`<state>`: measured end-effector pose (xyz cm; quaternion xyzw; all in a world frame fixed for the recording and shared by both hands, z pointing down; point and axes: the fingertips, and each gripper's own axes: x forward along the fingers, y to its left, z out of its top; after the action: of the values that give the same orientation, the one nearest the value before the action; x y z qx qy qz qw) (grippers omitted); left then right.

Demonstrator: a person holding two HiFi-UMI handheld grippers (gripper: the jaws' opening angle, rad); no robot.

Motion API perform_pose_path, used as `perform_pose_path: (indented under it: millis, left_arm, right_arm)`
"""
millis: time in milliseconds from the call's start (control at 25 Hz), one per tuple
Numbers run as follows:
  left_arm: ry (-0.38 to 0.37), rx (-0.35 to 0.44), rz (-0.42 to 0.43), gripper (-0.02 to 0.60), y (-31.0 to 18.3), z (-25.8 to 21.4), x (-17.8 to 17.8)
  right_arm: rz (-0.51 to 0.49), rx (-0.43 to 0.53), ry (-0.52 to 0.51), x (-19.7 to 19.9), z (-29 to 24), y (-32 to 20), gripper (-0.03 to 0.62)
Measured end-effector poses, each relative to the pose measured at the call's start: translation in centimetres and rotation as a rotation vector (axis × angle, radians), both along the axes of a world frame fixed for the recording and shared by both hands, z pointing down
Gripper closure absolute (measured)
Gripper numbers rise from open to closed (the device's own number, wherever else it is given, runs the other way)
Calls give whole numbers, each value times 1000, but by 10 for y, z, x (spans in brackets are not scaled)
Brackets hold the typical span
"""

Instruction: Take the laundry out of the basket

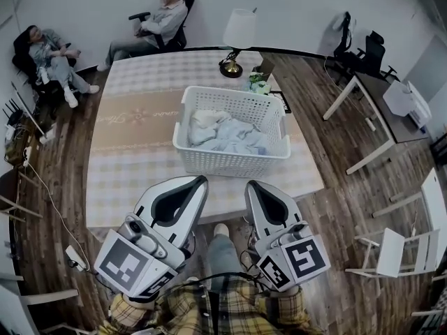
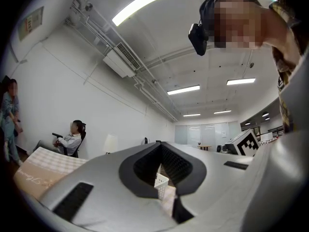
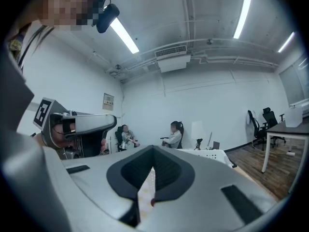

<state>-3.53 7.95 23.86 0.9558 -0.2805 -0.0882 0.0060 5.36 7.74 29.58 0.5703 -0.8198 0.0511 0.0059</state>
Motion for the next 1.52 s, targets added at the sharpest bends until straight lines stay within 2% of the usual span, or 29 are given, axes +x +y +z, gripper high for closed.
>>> perform_pose_path:
  millis: [320,680,1080,1520]
  left_arm:
    - [-11,-15,-52,574,-94,-12,49]
    - [-19,-43,-138,574,-176,-14,88]
    - [-50,-63,-186,574,-221,-5,101]
    - [-100,-109,-155,572,-249,8,97]
  right_arm:
    - [-52,-27,20,51,-13,-96,586]
    - [-151,-44,42,86,-20,-186,586]
    - [-226,-75,35,89,-7,-229,585]
    - [-213,-90,47,79,-2,-253,585]
